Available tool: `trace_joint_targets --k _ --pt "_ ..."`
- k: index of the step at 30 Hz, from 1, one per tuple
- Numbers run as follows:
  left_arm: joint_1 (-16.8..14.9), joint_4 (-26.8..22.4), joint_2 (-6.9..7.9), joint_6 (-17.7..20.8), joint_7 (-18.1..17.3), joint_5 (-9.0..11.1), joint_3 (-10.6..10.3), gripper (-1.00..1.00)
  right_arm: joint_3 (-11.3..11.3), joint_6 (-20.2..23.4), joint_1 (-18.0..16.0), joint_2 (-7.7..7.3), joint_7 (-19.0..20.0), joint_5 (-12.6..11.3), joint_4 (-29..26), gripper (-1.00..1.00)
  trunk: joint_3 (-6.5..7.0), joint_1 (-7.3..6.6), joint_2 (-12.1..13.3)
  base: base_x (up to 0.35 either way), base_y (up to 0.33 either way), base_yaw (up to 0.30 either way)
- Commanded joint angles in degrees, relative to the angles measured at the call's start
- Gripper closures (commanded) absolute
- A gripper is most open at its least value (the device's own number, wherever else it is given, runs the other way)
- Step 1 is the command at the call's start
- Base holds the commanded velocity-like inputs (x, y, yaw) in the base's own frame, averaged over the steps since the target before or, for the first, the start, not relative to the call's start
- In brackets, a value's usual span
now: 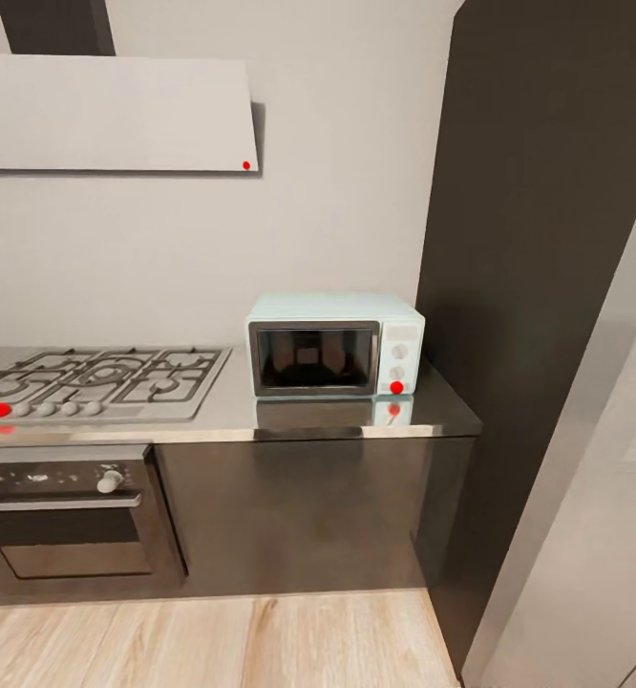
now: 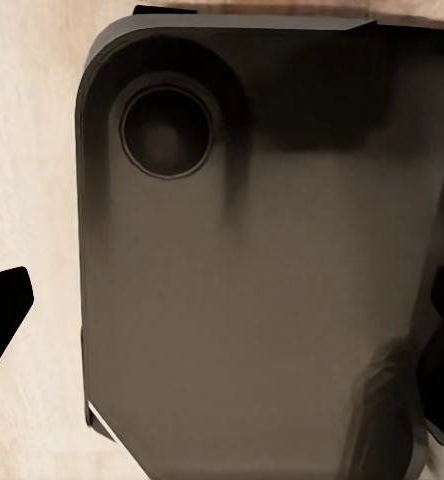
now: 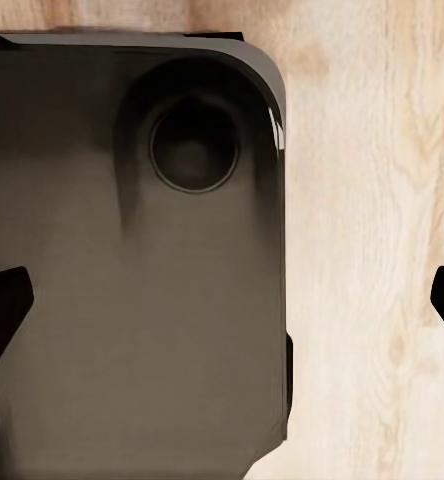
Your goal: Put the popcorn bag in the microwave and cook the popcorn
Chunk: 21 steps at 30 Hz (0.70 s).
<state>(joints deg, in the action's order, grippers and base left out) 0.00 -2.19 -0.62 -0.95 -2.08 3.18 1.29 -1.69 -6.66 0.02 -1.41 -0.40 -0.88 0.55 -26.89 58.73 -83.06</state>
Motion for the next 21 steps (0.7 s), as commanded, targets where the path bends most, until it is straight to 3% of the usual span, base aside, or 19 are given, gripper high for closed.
trace_joint_targets --k 1,7,21 --pt "0.0 -0.01 0.0 -0.1 -0.1 0.33 0.11 -1.0 -0.15 -0.28 -0.02 0.0 -0.04 -0.09 0.06 -1.0 -0.04 0.0 -0.02 0.0 0.0 -0.003" --pt "0.0 -0.01 -0.02 -0.1 0.05 0.39 0.11 -1.0 -0.09 -0.27 -0.02 0.0 -0.04 0.06 0.06 -1.0 -0.04 0.0 -0.02 0.023 -0.014 0.0" --pt "0.0 0.01 0.0 -0.01 0.05 0.52 0.11 -1.0 -0.07 -0.26 -0.02 0.0 -0.04 0.27 0.06 -1.0 -0.04 0.0 -0.02 0.185 -0.141 0.0"
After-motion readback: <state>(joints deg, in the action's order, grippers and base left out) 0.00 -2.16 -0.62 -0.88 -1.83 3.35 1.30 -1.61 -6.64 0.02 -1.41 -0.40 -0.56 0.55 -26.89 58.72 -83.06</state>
